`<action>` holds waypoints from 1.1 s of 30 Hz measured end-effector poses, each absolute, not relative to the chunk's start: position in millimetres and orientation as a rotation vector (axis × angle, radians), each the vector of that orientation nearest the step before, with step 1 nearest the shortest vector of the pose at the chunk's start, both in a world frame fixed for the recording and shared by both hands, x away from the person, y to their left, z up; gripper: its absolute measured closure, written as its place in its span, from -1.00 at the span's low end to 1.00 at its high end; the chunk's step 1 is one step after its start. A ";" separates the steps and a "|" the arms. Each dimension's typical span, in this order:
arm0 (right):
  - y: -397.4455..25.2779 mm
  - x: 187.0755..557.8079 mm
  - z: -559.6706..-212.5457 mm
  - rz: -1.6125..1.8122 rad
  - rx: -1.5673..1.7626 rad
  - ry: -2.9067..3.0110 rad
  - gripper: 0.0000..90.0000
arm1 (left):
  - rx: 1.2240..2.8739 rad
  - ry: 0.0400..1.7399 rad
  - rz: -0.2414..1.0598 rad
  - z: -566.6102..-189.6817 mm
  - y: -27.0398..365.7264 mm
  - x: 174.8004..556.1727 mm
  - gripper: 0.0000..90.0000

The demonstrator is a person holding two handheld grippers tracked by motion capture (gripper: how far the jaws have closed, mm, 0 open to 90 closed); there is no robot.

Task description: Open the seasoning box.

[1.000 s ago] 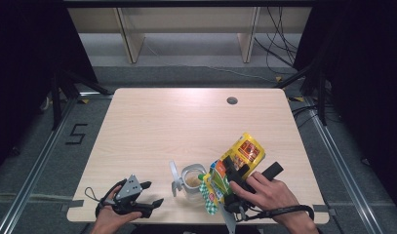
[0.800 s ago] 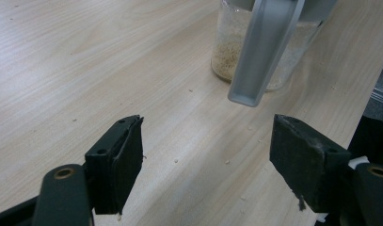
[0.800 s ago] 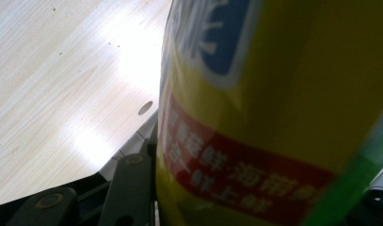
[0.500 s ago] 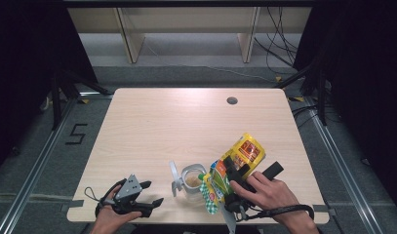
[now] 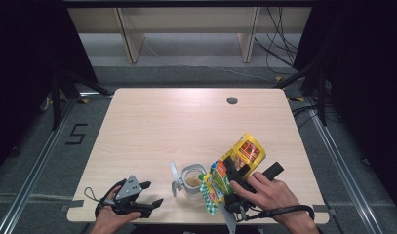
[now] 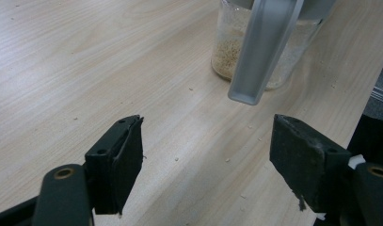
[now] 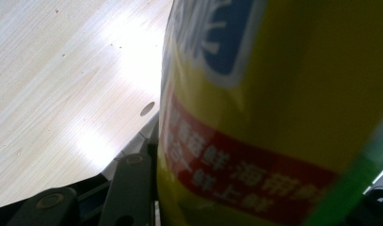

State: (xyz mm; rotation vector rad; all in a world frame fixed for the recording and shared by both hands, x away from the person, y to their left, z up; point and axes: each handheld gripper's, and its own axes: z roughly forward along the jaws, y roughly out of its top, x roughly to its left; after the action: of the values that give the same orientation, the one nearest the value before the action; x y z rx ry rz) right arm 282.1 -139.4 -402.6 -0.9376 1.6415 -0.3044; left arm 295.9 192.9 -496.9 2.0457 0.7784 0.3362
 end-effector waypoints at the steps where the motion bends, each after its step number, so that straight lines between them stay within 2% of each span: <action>1: -139.4 282.1 -402.5 -0.304 -0.938 1.641 0.32 | 2.075 0.745 0.365 -495.5 194.5 298.0 -0.43; 4: -139.4 282.0 -402.5 -0.305 -0.938 1.643 0.32 | 2.060 0.772 0.333 -496.6 193.8 295.7 -0.43; 11: -139.9 282.4 -402.0 -0.308 -0.939 1.641 0.32 | 2.076 0.745 0.366 -495.1 194.9 298.2 -0.43; 33: -140.7 282.8 -401.1 -0.300 -0.937 1.644 0.32 | 2.072 0.757 0.351 -495.7 194.2 297.5 -0.43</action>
State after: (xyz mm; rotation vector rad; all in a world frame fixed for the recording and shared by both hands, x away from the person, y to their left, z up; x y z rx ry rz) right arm 282.8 -140.7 -401.1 -0.9366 1.6444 -0.2998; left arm 297.5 194.2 -495.7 2.0725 0.7569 0.3513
